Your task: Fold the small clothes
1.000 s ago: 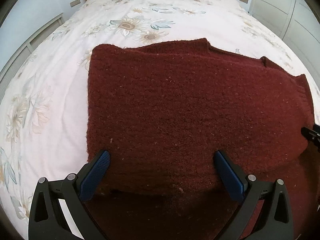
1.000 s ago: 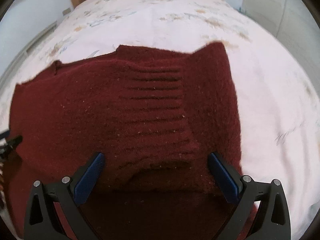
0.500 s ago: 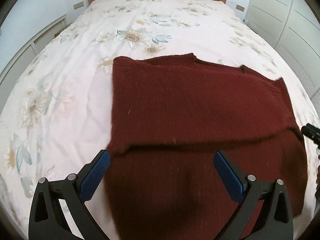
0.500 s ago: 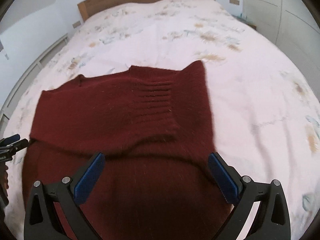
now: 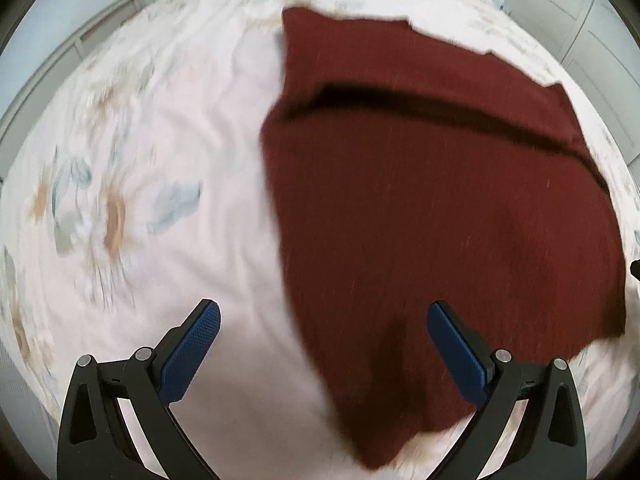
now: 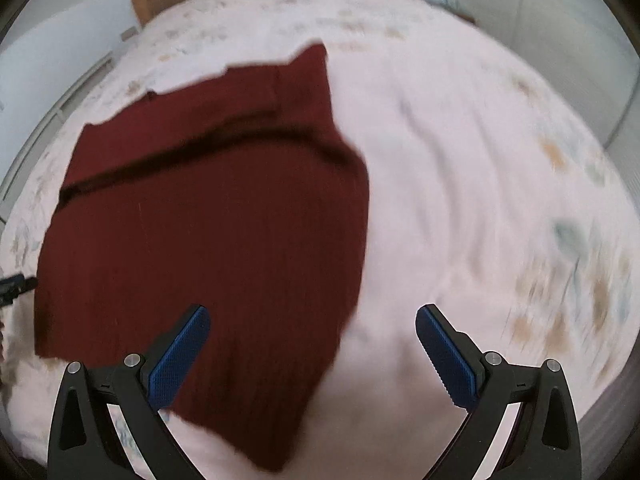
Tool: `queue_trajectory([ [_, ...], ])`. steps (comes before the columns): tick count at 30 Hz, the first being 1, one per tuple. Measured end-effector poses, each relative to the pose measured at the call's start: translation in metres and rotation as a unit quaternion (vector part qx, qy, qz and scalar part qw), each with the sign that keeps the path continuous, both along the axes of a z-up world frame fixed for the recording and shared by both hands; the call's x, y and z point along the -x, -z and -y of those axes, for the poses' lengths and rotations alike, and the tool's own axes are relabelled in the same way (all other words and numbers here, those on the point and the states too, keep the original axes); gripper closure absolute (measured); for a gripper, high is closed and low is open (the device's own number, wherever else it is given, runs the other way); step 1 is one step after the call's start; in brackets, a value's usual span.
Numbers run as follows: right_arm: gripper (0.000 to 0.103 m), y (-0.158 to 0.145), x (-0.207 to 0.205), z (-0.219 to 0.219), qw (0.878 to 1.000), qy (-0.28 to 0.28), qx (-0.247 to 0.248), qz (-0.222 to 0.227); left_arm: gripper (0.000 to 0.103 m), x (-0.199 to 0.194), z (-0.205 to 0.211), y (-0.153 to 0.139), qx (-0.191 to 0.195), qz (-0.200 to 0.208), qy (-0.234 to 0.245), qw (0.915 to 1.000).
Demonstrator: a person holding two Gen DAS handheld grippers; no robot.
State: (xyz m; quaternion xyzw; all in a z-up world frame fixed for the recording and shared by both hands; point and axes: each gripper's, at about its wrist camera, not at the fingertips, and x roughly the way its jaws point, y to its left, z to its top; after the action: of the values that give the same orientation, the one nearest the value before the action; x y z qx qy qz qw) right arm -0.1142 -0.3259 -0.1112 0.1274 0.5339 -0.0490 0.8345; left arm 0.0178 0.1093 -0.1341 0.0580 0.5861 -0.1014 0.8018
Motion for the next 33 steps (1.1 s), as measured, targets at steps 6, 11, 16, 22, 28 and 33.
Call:
queue_trajectory([
  [6,0.0,0.028,0.012,-0.009,0.999,0.005,-0.01,-0.043,0.001,0.021,0.0,0.025,0.005,-0.028,0.007,0.9996],
  [11,0.001,0.033,0.009,-0.018,0.998,-0.018,-0.01,-0.052,0.001,0.015,0.019,0.029,0.013,-0.032,0.022,0.9992],
  [16,0.01,0.037,0.007,-0.021,0.997,-0.029,-0.014,-0.063,0.021,0.011,0.037,0.033,0.022,-0.034,0.044,0.9982],
  [22,0.042,0.035,0.007,-0.022,0.996,-0.049,-0.015,-0.071,0.079,0.012,0.048,0.026,0.04,-0.027,0.062,0.9969],
  [28,0.083,0.029,0.006,-0.025,0.994,-0.069,-0.044,-0.072,0.093,0.013,0.048,0.021,0.061,-0.031,0.069,0.9952],
  [33,0.089,0.01,0.006,-0.018,0.994,-0.076,-0.047,-0.056,0.094,0.017,0.037,0.003,0.073,-0.013,0.075,0.9944],
])
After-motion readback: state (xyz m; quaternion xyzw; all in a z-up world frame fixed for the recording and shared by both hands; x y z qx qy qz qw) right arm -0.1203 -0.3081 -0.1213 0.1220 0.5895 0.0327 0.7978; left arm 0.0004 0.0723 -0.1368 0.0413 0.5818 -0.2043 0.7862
